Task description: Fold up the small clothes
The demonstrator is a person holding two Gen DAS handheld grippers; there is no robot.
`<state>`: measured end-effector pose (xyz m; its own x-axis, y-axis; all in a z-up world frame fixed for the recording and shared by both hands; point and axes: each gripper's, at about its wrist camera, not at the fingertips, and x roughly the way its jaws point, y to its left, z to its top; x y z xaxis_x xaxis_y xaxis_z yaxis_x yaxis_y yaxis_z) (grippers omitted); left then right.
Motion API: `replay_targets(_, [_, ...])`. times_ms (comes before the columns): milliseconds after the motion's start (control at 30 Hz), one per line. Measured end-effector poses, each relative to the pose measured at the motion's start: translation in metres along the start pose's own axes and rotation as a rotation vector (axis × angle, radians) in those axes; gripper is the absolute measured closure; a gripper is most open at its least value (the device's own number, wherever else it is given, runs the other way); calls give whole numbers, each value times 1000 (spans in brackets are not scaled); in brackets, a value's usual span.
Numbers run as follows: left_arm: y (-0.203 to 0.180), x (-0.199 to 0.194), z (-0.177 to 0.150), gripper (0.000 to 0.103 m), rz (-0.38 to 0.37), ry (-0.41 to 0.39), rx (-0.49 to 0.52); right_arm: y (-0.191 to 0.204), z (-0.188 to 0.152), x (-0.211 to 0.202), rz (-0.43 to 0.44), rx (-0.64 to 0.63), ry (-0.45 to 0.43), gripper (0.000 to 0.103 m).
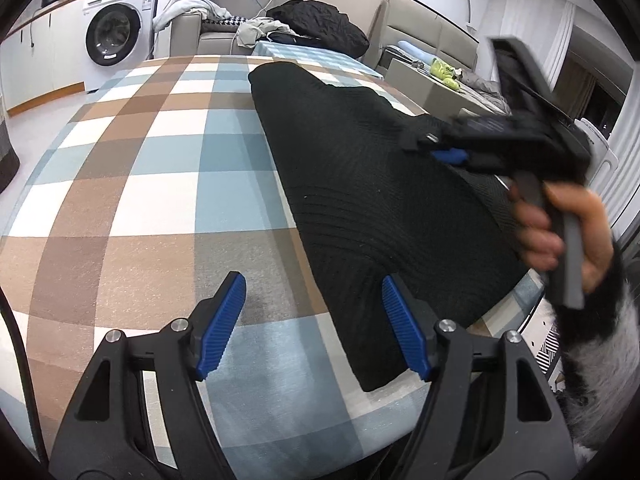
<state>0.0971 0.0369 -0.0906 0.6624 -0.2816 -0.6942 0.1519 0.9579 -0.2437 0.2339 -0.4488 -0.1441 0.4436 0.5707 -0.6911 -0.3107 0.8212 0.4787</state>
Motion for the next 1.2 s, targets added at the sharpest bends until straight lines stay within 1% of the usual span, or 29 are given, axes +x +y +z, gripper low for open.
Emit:
replay_targets(100, [0, 1, 0, 35, 3, 2, 11, 2, -35, -22, 44, -26, 14, 71])
replay_targets(233, [-3, 0, -2, 35, 17, -3, 39, 8, -81, -48, 57, -97, -22, 71])
replay_targets(267, [-3, 0, -2, 35, 17, -2, 39, 10, -92, -52, 50, -126, -36, 73])
replay_targets(300, [-3, 0, -2, 35, 16, -1, 36, 13, -98, -52, 50, -160, -37, 79])
replay_targets(333, [-3, 0, -2, 35, 16, -1, 33, 16, -102, -55, 70, -178, -39, 94])
replay_targets(367, [-3, -1, -3, 35, 16, -2, 30, 17, -102, -58, 83, -175, -55, 97])
replay_targets(433, [-4, -3, -3, 35, 18, -10, 32, 18, -100, -76, 117, -172, -124, 98])
replay_targets(500, [-6, -7, -3, 35, 18, -26, 38, 18, -101, -79, 70, -178, -115, 98])
replay_targets(600, [-8, -11, -2, 35, 19, -51, 38, 12, -107, -63, -28, -178, -62, 98])
replay_targets(633, [-10, -14, -2, 35, 11, -64, 38, 11, -110, -59, -38, -178, -47, 98])
replay_targets(700, [-14, -21, -2, 35, -20, -98, 42, 9, -113, -61, -27, -161, -59, 92])
replay_targets(767, [-21, -28, -2, 35, -47, -119, 62, 7, -113, -64, -8, -138, -54, 78])
replay_targets(867, [-36, -28, -2, 35, -84, -123, 109, 2, -120, -77, 41, -125, -78, 71])
replay_targets(967, [-51, -20, -6, 35, -99, -91, 162, 2, -130, -83, 55, -146, -80, 67])
replay_targets(1033, [-61, -14, -11, 35, -101, -60, 202, 0, -130, -80, 31, -167, -75, 66])
replay_targets(1100, [-69, -10, -18, 33, -76, -45, 251, -2, -125, -77, 2, -174, -75, 66])
replay_targets(1200, [-78, -4, -24, 30, -47, -13, 306, -6, -124, -75, 19, -160, -68, 65])
